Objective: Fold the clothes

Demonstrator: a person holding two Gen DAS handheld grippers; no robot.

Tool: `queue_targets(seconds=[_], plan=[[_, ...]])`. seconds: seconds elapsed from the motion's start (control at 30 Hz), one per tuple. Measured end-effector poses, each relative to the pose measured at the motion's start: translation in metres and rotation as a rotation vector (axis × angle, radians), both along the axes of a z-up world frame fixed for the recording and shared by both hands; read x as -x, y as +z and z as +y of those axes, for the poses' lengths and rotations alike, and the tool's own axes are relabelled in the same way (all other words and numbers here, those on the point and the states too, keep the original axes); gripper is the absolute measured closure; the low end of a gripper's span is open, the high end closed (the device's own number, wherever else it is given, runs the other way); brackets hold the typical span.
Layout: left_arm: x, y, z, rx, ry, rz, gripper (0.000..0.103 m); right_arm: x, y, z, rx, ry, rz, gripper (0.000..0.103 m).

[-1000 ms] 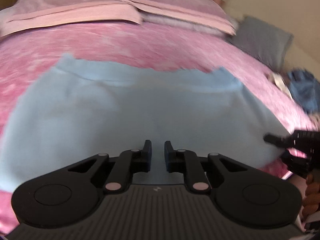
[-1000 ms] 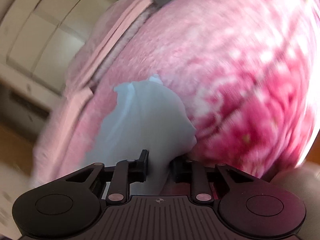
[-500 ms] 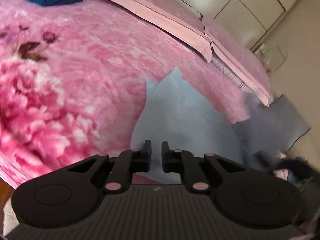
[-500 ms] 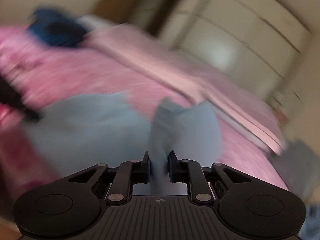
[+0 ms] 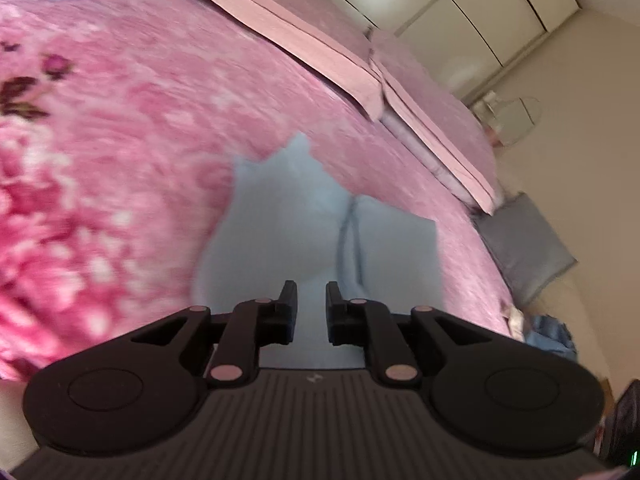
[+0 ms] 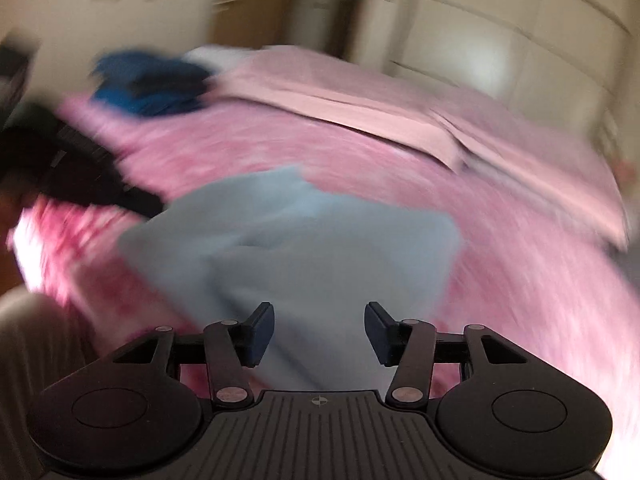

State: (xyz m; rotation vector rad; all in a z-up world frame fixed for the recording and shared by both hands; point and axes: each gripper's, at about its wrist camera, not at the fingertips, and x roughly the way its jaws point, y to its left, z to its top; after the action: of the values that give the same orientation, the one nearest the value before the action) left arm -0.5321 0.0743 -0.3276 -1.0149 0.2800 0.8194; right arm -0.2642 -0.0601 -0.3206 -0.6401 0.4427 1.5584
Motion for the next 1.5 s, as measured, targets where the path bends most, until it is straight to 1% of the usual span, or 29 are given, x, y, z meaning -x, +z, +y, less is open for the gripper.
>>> queue_targets(seconds=[0.07,0.13,0.2,0.23,0.27,0.33,0.4,0.5,0.57,0.63,0.67,0.77,0.87,0.93,1.0,1.03,1.1,1.17,1.23,1.33,1.4,1.5], plan=[[-0.013,-0.003,0.012,0.032,-0.040,-0.010,0.082,-0.035,0.000,0.010,0.063,-0.125,0.129,0.052],[-0.025,-0.010,0.029,0.081,-0.076,-0.038,0.080,-0.070,0.001,0.021,0.127,-0.250,0.258,0.052],[-0.036,-0.017,0.046,0.130,-0.101,-0.069,0.077,-0.106,0.001,0.031,0.190,-0.374,0.387,0.052],[-0.042,-0.020,0.054,0.149,-0.113,-0.077,0.076,-0.122,0.001,0.037,0.223,-0.427,0.442,0.052],[-0.048,-0.023,0.062,0.168,-0.125,-0.085,0.074,-0.134,-0.003,0.046,0.258,-0.444,0.462,0.052],[-0.060,-0.029,0.079,0.206,-0.149,-0.100,0.073,-0.142,-0.008,0.068,0.317,-0.447,0.464,0.052],[-0.074,-0.035,0.093,0.234,-0.181,-0.103,0.072,-0.144,-0.009,0.082,0.354,-0.428,0.446,0.052],[-0.093,-0.046,0.107,0.280,-0.235,-0.126,0.071,-0.134,-0.008,0.086,0.384,-0.373,0.390,0.052],[-0.103,-0.052,0.109,0.290,-0.260,-0.126,0.072,-0.124,-0.009,0.092,0.390,-0.352,0.333,0.052],[-0.105,-0.050,0.107,0.253,-0.272,-0.109,0.089,-0.118,-0.009,0.094,0.387,-0.341,0.300,0.053],[-0.103,-0.047,0.105,0.230,-0.277,-0.113,0.095,-0.114,-0.009,0.095,0.386,-0.334,0.288,0.053],[-0.085,-0.030,0.096,0.148,-0.272,-0.137,0.095,-0.105,-0.009,0.106,0.384,-0.295,0.283,0.056],[-0.056,-0.010,0.090,0.076,-0.246,-0.138,0.095,-0.087,-0.004,0.121,0.364,-0.229,0.259,0.058],[-0.034,-0.005,0.091,0.054,-0.200,-0.117,0.095,-0.073,0.001,0.126,0.347,-0.180,0.244,0.058],[-0.011,-0.004,0.093,0.039,-0.144,-0.090,0.095,-0.060,0.004,0.129,0.338,-0.132,0.255,0.058],[-0.001,-0.004,0.094,0.038,-0.120,-0.081,0.095,-0.054,0.004,0.131,0.337,-0.109,0.261,0.058],[0.012,-0.013,0.097,0.061,-0.105,-0.088,0.095,-0.042,0.000,0.134,0.344,-0.072,0.258,0.057],[0.013,-0.024,0.096,0.090,-0.101,-0.087,0.095,-0.032,-0.008,0.136,0.339,-0.068,0.226,0.057],[0.012,-0.034,0.093,0.097,-0.099,-0.074,0.095,-0.030,-0.011,0.134,0.321,-0.068,0.217,0.057],[0.021,-0.046,0.096,0.128,-0.089,-0.117,0.094,-0.034,-0.009,0.130,0.305,-0.074,0.240,0.057],[0.024,-0.047,0.096,0.137,-0.085,-0.119,0.092,-0.039,-0.008,0.125,0.288,-0.081,0.263,0.057],[0.027,-0.036,0.087,0.110,-0.069,-0.087,0.088,-0.048,-0.003,0.100,0.199,-0.111,0.286,0.057]])
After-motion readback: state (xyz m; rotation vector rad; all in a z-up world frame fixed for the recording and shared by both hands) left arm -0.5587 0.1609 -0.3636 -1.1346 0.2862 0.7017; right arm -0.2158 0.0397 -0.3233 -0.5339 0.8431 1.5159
